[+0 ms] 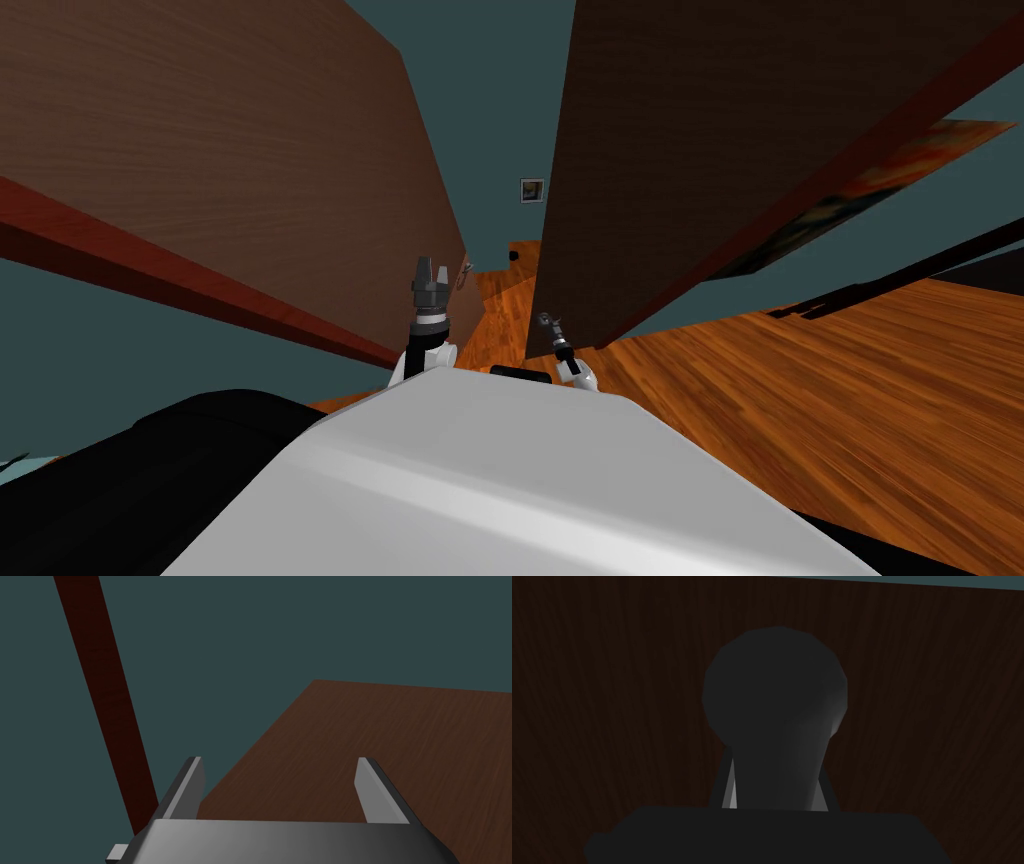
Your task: Push the door open
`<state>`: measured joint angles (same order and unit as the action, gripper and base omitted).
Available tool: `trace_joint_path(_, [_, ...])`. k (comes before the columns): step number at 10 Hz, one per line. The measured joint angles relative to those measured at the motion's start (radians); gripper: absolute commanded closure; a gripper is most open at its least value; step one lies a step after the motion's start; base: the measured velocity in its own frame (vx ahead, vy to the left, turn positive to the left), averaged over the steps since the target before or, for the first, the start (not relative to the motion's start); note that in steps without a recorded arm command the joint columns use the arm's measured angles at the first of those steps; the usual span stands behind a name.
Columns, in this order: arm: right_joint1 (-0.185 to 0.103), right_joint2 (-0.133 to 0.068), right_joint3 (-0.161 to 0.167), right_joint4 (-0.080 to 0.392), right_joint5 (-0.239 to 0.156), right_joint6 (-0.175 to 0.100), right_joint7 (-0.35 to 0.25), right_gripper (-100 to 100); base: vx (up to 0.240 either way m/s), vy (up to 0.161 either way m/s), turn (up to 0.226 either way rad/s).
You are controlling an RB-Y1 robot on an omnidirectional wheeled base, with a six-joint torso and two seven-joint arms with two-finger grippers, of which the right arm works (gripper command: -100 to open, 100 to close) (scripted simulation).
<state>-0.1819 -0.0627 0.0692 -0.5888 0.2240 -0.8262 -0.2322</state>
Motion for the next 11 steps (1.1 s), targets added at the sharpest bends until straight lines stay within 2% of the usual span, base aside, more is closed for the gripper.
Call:
trace_joint_path(1, [0.003,0.002,-0.005,-0.001,-0.003,0.002,0.006,100,0.165,0.107,-0.033])
trace_joint_path(2, [-0.014,-0.003,-0.015,0.021,-0.011,-0.004,0.01,100,0.151,0.102,-0.03])
trace_joint_path(3, [-0.013,-0.006,-0.021,0.017,-0.015,-0.006,0.013,100,0.168,0.104,-0.055])
trace_joint_path(5, [-0.033,-0.008,-0.038,0.054,-0.027,-0.029,0.026,100,0.09,0.033,0.002])
trace_joint_path(6, [-0.02,-0.008,-0.036,0.021,-0.025,-0.015,0.023,100,0.135,0.068,-0.075])
trace_joint_path(8, [0.01,-0.009,-0.052,-0.011,-0.038,0.005,0.037,100,0.176,0.111,-0.085])
trace_joint_path(10, [-0.013,-0.016,-0.079,0.031,-0.056,-0.009,0.051,100,0.157,0.107,-0.044])
trace_joint_path(11, [-0.044,-0.017,-0.097,0.084,-0.068,-0.029,0.062,100,0.13,0.082,-0.031])
